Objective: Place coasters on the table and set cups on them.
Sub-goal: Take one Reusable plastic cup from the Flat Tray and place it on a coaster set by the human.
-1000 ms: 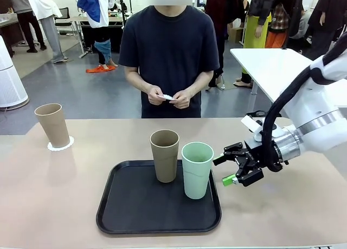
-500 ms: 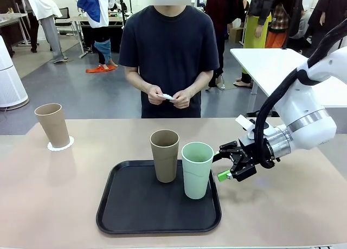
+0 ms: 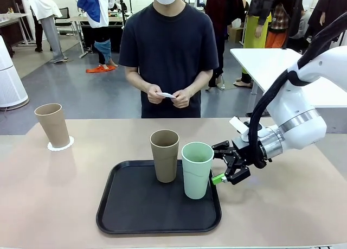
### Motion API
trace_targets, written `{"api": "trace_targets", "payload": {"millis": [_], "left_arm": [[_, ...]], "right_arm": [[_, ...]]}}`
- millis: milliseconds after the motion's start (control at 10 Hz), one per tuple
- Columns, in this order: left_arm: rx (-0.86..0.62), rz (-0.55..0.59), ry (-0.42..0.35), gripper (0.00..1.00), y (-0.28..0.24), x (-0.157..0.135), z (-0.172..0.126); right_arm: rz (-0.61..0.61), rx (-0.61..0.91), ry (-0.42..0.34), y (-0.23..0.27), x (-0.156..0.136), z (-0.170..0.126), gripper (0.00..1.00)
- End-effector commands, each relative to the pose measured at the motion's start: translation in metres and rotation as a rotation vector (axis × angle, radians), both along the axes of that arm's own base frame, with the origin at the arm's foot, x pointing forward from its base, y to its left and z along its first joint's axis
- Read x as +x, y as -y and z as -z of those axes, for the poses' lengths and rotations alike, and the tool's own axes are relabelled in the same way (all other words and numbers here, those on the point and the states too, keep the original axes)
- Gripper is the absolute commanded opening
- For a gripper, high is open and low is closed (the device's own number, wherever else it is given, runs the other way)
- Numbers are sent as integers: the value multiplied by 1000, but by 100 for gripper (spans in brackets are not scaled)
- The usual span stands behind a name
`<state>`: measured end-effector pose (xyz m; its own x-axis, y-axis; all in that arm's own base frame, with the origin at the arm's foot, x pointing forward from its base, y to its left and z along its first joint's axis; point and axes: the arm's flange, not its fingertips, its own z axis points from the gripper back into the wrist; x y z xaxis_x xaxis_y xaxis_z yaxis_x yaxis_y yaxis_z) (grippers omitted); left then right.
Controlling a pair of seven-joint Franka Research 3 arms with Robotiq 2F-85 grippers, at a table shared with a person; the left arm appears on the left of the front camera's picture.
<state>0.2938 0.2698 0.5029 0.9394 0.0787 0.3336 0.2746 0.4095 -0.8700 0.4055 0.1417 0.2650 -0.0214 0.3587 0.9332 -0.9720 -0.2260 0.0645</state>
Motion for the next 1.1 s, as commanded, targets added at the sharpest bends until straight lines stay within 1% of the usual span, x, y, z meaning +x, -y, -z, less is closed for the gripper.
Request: {"api": "trace_targets", "payload": {"millis": [0,400,1000], "left_arm": [[-13,-9,-3,100,0,0,-4],[-13,-9,-3,100,0,0,-4],[-13,-9,-3,100,0,0,-4]], "right_arm": [[-15,31,25,-6,6,6,100],[-22,44,24,-9,8,7,100],[-82,68,25,-32,8,6,100]]}}
